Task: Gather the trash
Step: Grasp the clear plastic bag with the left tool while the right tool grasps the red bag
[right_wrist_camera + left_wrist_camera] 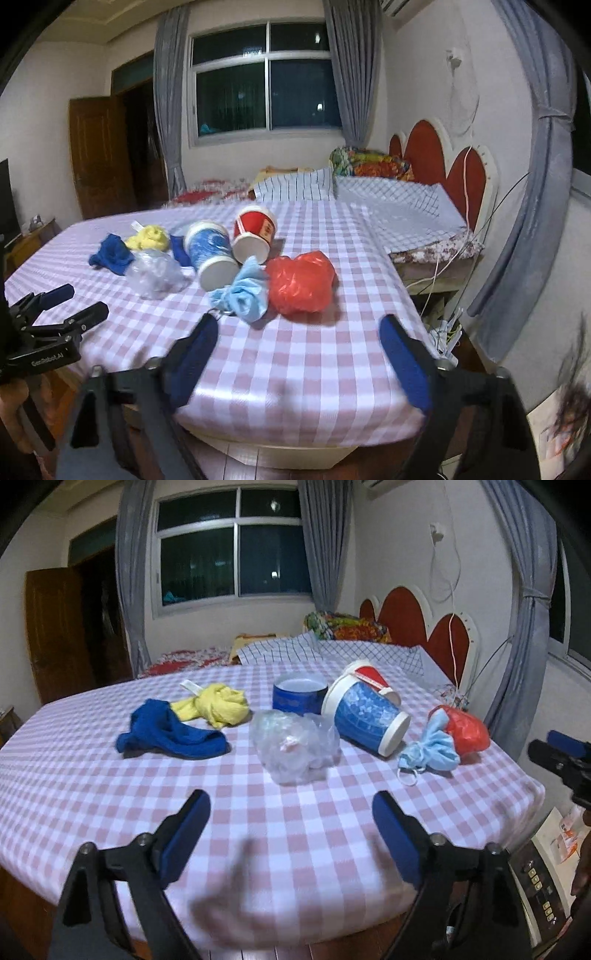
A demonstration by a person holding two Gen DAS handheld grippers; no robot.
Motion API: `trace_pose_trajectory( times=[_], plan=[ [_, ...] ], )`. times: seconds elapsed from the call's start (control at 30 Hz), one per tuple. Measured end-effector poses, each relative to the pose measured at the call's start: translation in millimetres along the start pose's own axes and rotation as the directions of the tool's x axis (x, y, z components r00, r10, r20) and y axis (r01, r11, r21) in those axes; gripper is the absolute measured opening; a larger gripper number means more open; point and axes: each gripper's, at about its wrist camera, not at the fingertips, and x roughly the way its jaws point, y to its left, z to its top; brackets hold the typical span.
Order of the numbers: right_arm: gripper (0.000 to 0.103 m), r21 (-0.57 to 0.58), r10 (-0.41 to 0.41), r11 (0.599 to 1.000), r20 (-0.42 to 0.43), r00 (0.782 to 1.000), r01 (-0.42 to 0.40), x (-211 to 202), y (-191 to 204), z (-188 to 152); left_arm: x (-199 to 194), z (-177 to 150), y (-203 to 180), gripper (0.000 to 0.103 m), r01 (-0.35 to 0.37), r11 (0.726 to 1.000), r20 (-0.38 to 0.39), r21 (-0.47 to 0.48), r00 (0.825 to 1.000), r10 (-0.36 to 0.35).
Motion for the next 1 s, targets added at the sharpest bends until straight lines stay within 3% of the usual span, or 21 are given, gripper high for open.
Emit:
trace_pose_trajectory(
  times=[0.17,0.43,0.5,0.67,0.7,0.77,1.0],
  plan=[
    [0.071,0.010,0.025,1.000,-0.074,0.997,-0.025,48,-11,8,27,21,1,0.087,-0.009,1.000,-0.004,0.020,1.000,0.009],
    [0.063,0.037,0.074,0.997,-0.140,0.987,-0.069,101,-21,18,84,36,0,0.085,0.027,0.999,-0.141,0.039,0.990,-0.021],
    [0.059,0.048,0.083,0.996,-0.144,0.986,-0.077,107,-22,18,86,37,-1,0.081,0.068,0.997,-0.163,0.027,0.985,-0.063],
    [0.053,0.046,0.102,0.994,-0.169,0.980,-0.095,122,-21,16,88,37,-9,0.081,0.052,0.997,-0.193,0.061,0.980,-0.039],
    [0.047,0.045,0.103,0.994,-0.174,0.979,-0.096,124,-21,16,87,37,-10,0.080,0.052,0.996,-0.195,0.066,0.980,-0.038],
    [0.031,0.049,0.119,0.992,-0.180,0.976,-0.112,125,-20,14,88,37,-12,0.069,0.054,0.996,-0.202,0.071,0.979,-0.039],
    [0.015,0.058,0.125,0.991,-0.151,0.981,-0.118,116,-25,10,94,34,-17,0.038,0.079,0.995,-0.227,0.067,0.972,-0.062]
  ],
)
